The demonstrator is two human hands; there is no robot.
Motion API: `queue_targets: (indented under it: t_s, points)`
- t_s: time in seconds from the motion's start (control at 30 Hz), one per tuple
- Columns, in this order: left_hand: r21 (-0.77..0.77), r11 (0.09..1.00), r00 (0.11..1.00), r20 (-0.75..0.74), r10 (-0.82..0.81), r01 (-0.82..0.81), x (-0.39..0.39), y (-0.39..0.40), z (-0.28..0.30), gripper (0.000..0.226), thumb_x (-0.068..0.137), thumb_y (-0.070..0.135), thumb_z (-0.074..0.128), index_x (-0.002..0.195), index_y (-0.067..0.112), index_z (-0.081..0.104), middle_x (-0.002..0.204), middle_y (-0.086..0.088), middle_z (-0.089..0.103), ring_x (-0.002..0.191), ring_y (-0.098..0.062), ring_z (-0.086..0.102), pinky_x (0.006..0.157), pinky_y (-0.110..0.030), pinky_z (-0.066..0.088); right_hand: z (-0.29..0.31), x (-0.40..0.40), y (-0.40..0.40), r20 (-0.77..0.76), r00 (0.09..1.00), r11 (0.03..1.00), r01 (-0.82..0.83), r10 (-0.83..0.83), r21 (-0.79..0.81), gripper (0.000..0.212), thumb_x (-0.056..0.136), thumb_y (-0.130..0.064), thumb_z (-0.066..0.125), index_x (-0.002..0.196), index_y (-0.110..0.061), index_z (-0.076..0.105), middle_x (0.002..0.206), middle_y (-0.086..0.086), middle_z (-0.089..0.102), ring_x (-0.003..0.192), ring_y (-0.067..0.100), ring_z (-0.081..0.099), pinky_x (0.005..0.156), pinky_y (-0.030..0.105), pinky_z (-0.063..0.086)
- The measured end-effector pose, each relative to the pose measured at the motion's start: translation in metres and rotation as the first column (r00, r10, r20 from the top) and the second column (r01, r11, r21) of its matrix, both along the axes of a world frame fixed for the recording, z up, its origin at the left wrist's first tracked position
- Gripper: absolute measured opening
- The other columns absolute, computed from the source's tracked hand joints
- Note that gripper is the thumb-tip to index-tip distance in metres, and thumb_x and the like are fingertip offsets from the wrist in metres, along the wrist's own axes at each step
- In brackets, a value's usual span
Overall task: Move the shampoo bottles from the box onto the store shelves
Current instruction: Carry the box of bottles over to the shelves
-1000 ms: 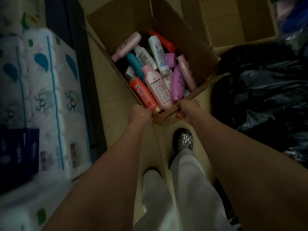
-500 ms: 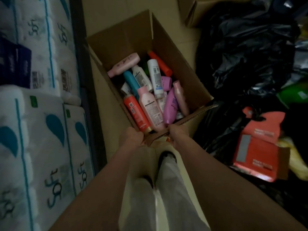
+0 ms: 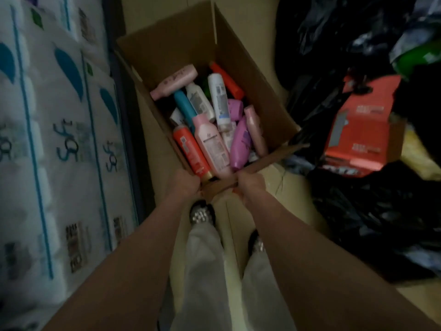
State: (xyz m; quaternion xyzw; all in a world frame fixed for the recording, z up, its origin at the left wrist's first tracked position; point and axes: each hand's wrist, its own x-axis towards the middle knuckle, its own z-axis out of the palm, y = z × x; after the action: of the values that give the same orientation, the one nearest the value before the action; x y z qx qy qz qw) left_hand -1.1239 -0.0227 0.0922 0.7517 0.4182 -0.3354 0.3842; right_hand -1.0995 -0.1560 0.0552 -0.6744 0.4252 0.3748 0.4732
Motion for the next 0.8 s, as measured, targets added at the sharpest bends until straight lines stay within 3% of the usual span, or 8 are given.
queue_targets:
  t_s: [0.2,0.27,0.37,0.4,0.57,0.67,0.77,0.8]
  points:
    - [-0.04,0.99,0.99,-0.039,0.132,-0.134,-0.065,-0.042,-0.006,0.033,0.088,0.004,0.05,0.055,0.01,0.048,0.047,-0.004,0.051,0.049,-0.017,0.044,0.046,-0.021,0.039,0.012,-0.054,-0.038,-0.002,0.999,0.994,-0.04,0.04,-0.101,0.037,0.084,-0.015,0.056,0.118,-0.002,0.058,0.111,0.016,0.064,0.098,0.031,0.064,0.088,0.043,0.054]
    - [-0.082,0.988,0.989,-0.076,0.123,-0.129,-0.089,-0.057,-0.007,0.033,0.088,0.005,0.052,0.057,0.012,0.046,0.048,-0.002,0.049,0.049,-0.014,0.043,0.043,-0.02,0.038,0.014,-0.075,-0.048,-0.004,0.998,0.986,-0.068,0.069,-0.153,0.037,0.082,-0.017,0.058,0.116,-0.002,0.059,0.111,0.017,0.064,0.098,0.033,0.064,0.086,0.043,0.054]
    - [-0.044,0.992,0.987,-0.113,0.115,-0.121,-0.122,-0.077,-0.006,0.036,0.087,0.003,0.047,0.051,0.008,0.045,0.026,0.0,0.042,0.042,-0.015,0.04,0.038,-0.022,0.032,0.011,-0.104,-0.064,-0.025,0.997,0.983,-0.072,0.068,-0.167,0.039,0.078,-0.016,0.06,0.114,-0.001,0.061,0.109,0.019,0.066,0.094,0.034,0.066,0.083,0.044,0.056]
    - [-0.037,0.992,0.985,-0.124,0.118,-0.124,-0.133,-0.083,-0.007,0.036,0.086,0.002,0.046,0.051,0.007,0.046,0.028,0.0,0.043,0.041,-0.015,0.039,0.036,-0.021,0.03,0.011,-0.115,-0.07,-0.029,0.997,0.984,-0.072,0.068,-0.163,0.039,0.077,-0.016,0.06,0.112,-0.001,0.061,0.107,0.019,0.066,0.092,0.034,0.067,0.082,0.045,0.056]
    - [-0.016,0.979,0.972,-0.122,0.201,-0.205,-0.185,-0.122,-0.012,0.035,0.089,0.007,0.048,0.054,0.009,0.047,0.048,-0.003,0.048,0.042,-0.014,0.042,0.043,-0.021,0.031,0.004,-0.161,-0.109,-0.05,0.996,0.99,-0.075,0.07,-0.116,0.033,0.073,-0.014,0.061,0.103,0.0,0.063,0.099,0.02,0.068,0.083,0.033,0.067,0.076,0.047,0.057]
    - [-0.044,0.968,0.966,-0.09,0.243,-0.247,-0.206,-0.16,-0.008,0.025,0.09,0.009,0.047,0.069,0.005,0.06,0.059,-0.007,0.058,0.051,-0.018,0.053,0.049,-0.023,0.04,0.011,-0.174,-0.144,-0.062,0.989,0.981,-0.14,0.133,-0.136,0.027,0.076,-0.009,0.061,0.1,0.001,0.063,0.095,0.022,0.067,0.071,0.032,0.065,0.071,0.044,0.057]
    - [-0.141,0.934,0.943,-0.105,0.316,-0.329,-0.224,-0.202,-0.018,0.028,0.089,0.007,0.048,0.109,-0.006,0.062,0.104,-0.019,0.068,0.093,-0.031,0.066,0.052,-0.019,0.049,0.016,-0.174,-0.175,-0.064,0.976,0.956,-0.215,0.207,-0.2,0.027,0.08,-0.013,0.06,0.103,0.0,0.064,0.096,0.018,0.068,0.078,0.03,0.066,0.071,0.038,0.056]
    - [-0.185,0.916,0.932,-0.134,0.336,-0.357,-0.23,-0.216,-0.019,0.03,0.087,0.005,0.048,0.111,-0.006,0.062,0.107,-0.018,0.068,0.098,-0.031,0.066,0.05,-0.018,0.049,0.015,-0.173,-0.185,-0.064,0.969,0.941,-0.247,0.239,-0.233,0.028,0.082,-0.015,0.06,0.105,-0.001,0.064,0.099,0.017,0.067,0.083,0.029,0.066,0.071,0.035,0.054]
